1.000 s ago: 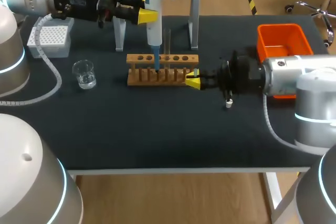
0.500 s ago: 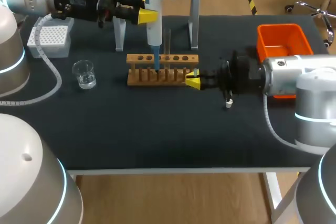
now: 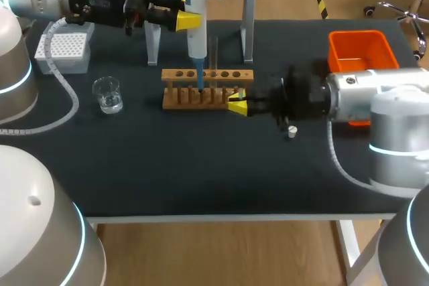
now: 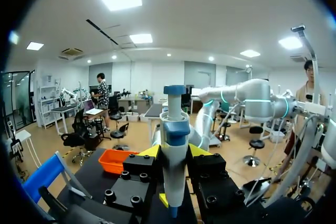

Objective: Invert the test tube, pick up the pipette, mount the tip to pipette, aspirate from beaker and dispense into the tube, eject the tip, return the pipette, and cap with the stopper.

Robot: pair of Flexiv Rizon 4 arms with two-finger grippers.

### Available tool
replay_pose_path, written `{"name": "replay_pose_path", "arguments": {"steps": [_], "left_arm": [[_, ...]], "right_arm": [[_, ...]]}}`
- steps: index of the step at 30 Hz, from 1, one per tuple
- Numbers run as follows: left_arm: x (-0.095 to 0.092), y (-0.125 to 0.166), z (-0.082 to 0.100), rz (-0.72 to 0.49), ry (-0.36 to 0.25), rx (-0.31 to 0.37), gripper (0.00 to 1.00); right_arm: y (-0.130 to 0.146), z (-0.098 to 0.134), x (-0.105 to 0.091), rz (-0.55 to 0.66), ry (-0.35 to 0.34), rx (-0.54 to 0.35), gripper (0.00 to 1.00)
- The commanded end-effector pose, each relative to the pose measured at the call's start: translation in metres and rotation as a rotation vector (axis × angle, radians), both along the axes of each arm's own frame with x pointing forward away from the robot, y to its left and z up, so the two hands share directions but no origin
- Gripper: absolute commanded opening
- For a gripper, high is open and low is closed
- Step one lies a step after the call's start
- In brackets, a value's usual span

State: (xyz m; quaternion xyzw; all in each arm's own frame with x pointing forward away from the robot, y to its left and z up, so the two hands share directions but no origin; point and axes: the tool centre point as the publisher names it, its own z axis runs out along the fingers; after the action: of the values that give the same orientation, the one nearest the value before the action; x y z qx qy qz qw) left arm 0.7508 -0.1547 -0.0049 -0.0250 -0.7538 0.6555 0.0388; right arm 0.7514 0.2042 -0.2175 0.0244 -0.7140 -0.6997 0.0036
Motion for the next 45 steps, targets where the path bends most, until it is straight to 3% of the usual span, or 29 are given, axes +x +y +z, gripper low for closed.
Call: {"name": "replay_pose_path", "arguments": {"steps": [1, 20, 45], "left_arm": [[0.0, 0.001, 0.0, -0.004, -0.001, 0.001, 0.0], [0.0, 0.001, 0.0, -0.004, -0.001, 0.001, 0.0], [0.0, 0.001, 0.0, -0.004, -0.001, 0.001, 0.0]], "right_arm": [[0.017, -0.007, 0.001, -0.011, 0.004, 0.011, 0.0], [0.066, -0.013, 0.01, -0.012, 0.014, 0.027, 0.0], [0.074, 0.006, 0.004, 0.003, 0.008, 0.053, 0.0]]}}
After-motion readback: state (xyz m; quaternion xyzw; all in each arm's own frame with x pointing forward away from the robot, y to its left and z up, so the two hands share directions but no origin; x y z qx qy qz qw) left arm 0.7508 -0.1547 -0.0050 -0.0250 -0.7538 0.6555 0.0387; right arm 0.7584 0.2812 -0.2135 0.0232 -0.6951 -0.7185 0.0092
